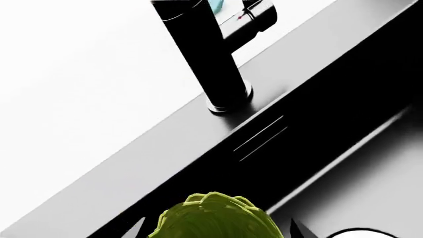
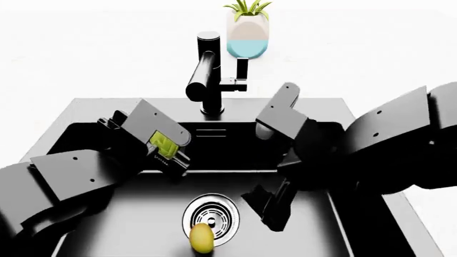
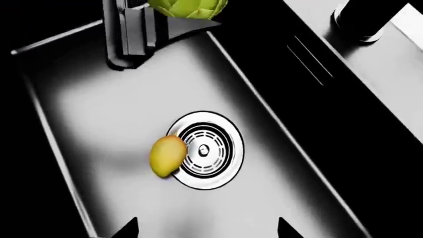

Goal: Pick up the fruits and vegetables and place them in the sink. Turn on the sink faucet to wash them. Then turn the sink off and put them in the tray.

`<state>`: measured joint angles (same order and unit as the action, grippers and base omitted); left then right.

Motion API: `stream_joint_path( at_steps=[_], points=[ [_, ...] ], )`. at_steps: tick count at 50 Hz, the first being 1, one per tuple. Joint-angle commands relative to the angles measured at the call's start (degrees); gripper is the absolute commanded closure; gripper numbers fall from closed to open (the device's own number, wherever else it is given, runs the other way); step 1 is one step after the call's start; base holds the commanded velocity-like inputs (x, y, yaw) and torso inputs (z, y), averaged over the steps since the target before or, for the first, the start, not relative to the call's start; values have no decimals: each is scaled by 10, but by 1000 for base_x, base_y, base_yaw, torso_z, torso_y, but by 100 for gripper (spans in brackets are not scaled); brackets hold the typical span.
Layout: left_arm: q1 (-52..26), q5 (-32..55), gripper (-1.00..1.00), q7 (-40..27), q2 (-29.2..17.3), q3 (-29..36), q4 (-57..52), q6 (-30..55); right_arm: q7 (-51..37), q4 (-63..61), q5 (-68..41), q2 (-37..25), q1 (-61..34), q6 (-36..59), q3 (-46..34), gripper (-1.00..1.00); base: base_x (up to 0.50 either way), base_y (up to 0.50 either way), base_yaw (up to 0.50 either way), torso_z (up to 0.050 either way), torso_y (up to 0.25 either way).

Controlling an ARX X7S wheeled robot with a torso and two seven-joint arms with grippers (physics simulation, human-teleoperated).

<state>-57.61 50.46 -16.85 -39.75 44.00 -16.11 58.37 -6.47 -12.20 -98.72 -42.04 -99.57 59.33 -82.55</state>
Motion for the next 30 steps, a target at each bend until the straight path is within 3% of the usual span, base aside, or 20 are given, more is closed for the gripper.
stream_joint_path(
  at_steps=[1, 21, 30],
  points=[
    [19, -36, 100, 36, 40, 50, 65, -33, -62, -59, -49, -55, -44, 7, 30, -100, 0, 0, 0, 0, 0],
    [23, -33, 100, 86, 64, 69, 104, -55, -72, -63, -46, -65, -40, -4, 38, -100, 0, 0, 0, 0, 1],
    [-18, -120, 100, 220, 177, 173, 367, -104, -71, -57, -40, -56, -45, -7, 41, -100, 0, 0, 0, 0, 0]
  ],
)
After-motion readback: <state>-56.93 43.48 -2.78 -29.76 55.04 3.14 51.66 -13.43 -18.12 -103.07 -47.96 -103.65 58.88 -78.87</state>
